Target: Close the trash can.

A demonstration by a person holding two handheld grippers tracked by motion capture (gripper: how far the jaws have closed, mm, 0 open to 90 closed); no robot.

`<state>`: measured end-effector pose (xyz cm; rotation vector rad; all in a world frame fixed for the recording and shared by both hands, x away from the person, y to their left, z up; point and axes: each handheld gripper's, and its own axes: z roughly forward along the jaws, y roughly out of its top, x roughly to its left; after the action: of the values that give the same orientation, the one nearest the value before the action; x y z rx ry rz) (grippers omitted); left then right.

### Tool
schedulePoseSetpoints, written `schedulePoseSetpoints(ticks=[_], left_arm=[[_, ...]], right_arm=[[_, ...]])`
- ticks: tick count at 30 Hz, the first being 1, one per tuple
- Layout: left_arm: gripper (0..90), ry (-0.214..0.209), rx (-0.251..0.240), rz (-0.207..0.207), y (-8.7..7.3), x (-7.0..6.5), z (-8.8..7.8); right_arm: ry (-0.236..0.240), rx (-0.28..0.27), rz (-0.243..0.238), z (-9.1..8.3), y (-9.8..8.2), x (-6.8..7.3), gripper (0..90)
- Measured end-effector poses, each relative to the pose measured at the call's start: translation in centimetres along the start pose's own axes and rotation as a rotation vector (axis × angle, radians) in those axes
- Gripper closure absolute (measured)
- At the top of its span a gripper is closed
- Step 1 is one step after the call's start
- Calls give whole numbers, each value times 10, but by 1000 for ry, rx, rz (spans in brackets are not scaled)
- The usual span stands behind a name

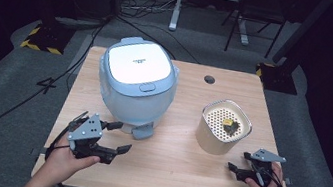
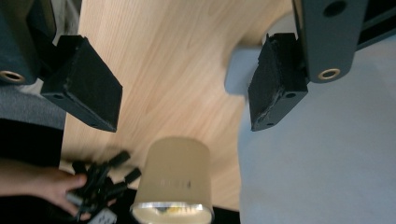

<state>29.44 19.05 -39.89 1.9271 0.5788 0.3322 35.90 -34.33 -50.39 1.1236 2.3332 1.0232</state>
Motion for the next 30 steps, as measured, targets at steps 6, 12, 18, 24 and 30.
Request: schedulePoseSetpoints(ticks=[6,12,18,24,30], left_arm=[[267,8,4,-30,-18,0,11],[267,25,54,-56,-36,3,26],[264,47,101,-105,-56,10,36],[259,66,138,-137,-68,14,39],[243,107,244,-129,-79,16,48]], right_arm=[[0,0,-2,0,0,0,176],[0,0,0,0,0,0,176],[0,0,0,0,0,0,176],[0,0,0,0,0,0,176],[0,0,0,0,0,0,176]])
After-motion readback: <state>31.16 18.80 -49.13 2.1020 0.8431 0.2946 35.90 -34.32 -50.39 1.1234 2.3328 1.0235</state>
